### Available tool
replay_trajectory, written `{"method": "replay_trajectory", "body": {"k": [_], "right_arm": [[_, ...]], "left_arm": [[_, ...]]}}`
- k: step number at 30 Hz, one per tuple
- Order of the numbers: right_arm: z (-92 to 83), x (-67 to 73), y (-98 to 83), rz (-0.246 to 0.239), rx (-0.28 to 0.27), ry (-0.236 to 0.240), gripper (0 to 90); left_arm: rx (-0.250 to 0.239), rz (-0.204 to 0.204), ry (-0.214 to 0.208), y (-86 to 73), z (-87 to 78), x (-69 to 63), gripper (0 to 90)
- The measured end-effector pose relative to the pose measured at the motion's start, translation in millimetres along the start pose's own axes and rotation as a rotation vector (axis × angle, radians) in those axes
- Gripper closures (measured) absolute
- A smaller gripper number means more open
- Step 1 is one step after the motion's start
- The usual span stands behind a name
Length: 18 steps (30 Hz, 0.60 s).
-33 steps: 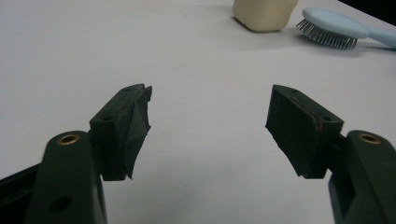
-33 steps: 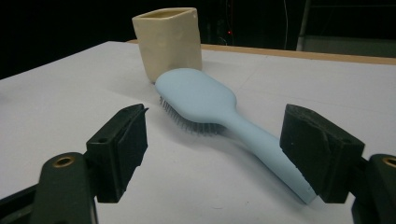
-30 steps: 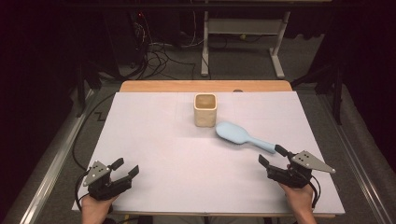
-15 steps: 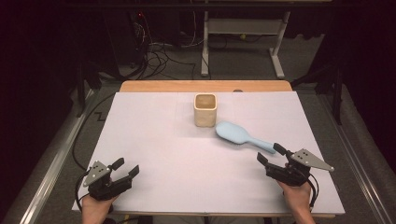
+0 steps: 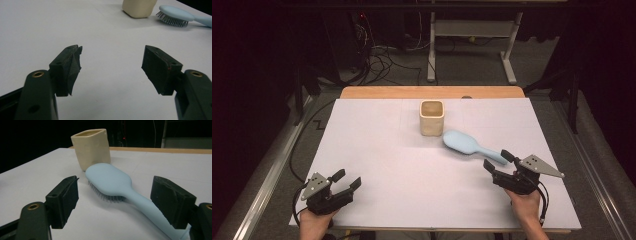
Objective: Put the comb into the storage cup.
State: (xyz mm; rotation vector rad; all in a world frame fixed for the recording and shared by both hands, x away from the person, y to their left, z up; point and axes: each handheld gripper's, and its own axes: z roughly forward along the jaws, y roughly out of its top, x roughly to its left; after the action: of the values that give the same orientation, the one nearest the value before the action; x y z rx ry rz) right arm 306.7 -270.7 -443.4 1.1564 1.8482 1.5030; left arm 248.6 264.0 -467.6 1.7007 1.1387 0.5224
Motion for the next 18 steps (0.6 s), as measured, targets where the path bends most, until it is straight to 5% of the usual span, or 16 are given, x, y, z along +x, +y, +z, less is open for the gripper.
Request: {"method": "replay_trajectory", "body": {"k": [18], "right_arm": [[28.0,1.8,10.7,0.003,0.032,0.014,24.1]], "left_arm": [[-0.007,0.005,0.011,0.0,-1.3,0.8,31.5]]}}
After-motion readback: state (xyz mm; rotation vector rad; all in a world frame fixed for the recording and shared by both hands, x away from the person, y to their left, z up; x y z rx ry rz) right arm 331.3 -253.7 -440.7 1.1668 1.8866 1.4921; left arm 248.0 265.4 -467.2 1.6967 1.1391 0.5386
